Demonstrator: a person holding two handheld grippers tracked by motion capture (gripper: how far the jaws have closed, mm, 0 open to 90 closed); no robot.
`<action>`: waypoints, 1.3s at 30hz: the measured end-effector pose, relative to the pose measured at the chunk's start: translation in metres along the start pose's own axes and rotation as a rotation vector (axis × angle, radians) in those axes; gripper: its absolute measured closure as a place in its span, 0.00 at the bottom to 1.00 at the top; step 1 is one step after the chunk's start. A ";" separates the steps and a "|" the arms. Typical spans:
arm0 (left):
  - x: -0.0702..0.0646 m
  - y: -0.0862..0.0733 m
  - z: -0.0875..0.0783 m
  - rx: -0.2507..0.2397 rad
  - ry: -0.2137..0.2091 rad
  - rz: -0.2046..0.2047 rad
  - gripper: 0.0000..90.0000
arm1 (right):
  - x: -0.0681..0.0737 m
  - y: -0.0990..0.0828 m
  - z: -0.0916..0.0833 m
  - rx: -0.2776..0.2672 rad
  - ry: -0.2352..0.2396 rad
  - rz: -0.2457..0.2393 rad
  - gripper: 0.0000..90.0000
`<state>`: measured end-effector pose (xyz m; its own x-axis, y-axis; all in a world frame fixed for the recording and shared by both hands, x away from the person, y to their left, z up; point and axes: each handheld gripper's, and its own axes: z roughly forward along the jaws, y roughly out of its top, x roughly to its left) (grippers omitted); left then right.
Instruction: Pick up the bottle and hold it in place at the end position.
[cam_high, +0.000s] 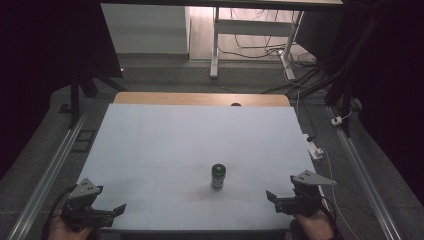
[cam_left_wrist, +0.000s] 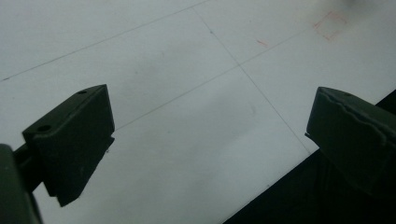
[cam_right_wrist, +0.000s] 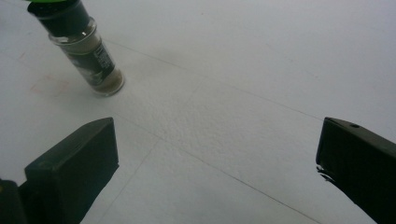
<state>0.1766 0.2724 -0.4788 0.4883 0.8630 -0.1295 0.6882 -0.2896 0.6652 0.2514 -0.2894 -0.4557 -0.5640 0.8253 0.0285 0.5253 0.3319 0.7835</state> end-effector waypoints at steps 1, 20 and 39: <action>0.000 0.000 0.000 -0.001 -0.001 -0.001 0.03 | 0.000 0.000 0.000 -0.002 0.004 0.001 0.00; 0.003 -0.001 -0.001 -0.011 -0.020 -0.019 0.01 | -0.003 0.002 0.003 0.030 0.066 0.016 0.00; 0.004 -0.001 -0.001 -0.004 -0.018 -0.024 0.00 | 0.005 0.008 0.005 0.007 0.110 0.004 0.00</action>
<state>0.1776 0.2761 -0.4794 0.4811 0.8622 -0.1588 0.6980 -0.2671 0.6644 0.2559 -0.2809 -0.4522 -0.6281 0.7717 0.0996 0.5317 0.3323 0.7790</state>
